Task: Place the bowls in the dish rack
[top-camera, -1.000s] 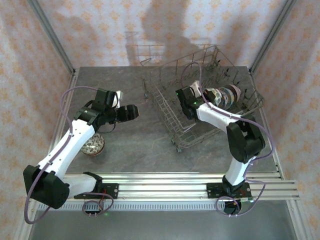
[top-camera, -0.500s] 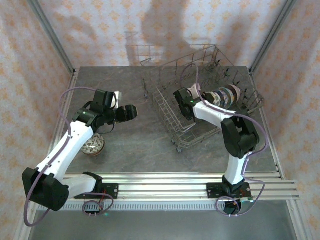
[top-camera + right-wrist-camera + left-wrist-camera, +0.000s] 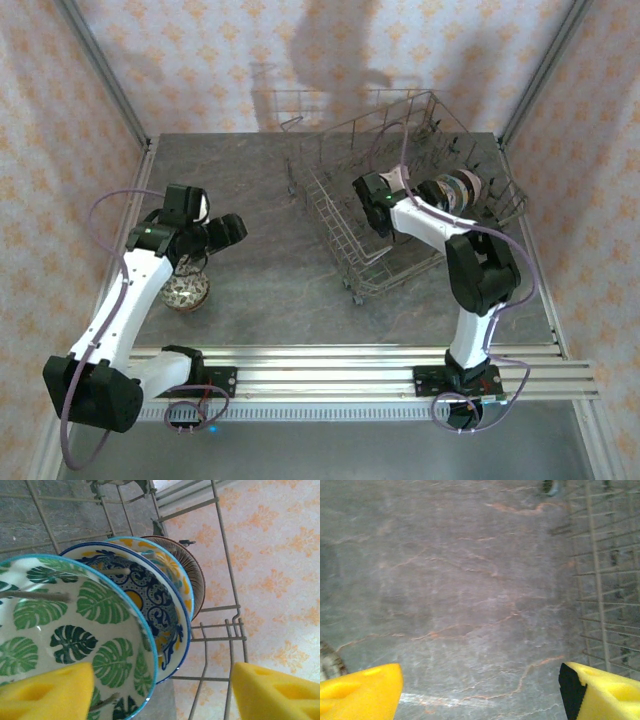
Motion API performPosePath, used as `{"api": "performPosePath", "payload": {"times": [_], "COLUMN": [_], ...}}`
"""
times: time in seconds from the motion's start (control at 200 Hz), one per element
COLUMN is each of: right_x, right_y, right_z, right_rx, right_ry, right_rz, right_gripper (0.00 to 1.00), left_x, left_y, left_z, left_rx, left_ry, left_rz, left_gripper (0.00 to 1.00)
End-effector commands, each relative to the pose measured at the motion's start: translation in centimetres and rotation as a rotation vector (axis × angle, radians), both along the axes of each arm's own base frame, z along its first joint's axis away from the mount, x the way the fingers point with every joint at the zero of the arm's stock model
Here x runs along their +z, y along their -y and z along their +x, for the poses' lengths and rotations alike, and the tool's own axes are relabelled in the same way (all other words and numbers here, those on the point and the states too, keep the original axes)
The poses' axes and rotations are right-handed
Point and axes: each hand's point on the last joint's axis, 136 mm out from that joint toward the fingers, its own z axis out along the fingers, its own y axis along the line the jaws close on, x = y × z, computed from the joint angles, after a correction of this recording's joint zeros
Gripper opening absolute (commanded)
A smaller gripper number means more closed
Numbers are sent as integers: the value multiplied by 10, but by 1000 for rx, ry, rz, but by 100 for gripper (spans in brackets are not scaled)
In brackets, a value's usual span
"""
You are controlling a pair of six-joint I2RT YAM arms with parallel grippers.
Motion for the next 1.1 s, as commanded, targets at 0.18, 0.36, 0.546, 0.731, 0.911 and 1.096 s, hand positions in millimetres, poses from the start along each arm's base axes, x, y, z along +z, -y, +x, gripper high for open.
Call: {"api": "performPosePath", "payload": {"times": [0.18,0.36,0.546,0.731,0.911,1.096], "right_x": [26,20,29,47,53,45], "right_y": [-1,-8,-7,-32,-50,-71], "right_z": [-21,-32,-49,-57,-58,-59], "right_rx": [24,64,89,197,250,309], "right_ry": [51,-18,-31,-18,-36,-66], "right_rz": [152,251,318,526,637,744], "right_gripper": [90,94,95,95,95,94], "left_x": [-14,-13,-15,-39,-53,-67], "left_y": [-51,-81,-107,-118,-130,-130], "left_z": [-46,-72,-96,-105,-115,-127], "left_rx": [221,369,519,594,650,623], "left_ry": [-158,-223,-273,-358,-434,-527], "left_rz": [88,149,146,108,97,115], "left_gripper": [83,88,92,91,87,86]}}
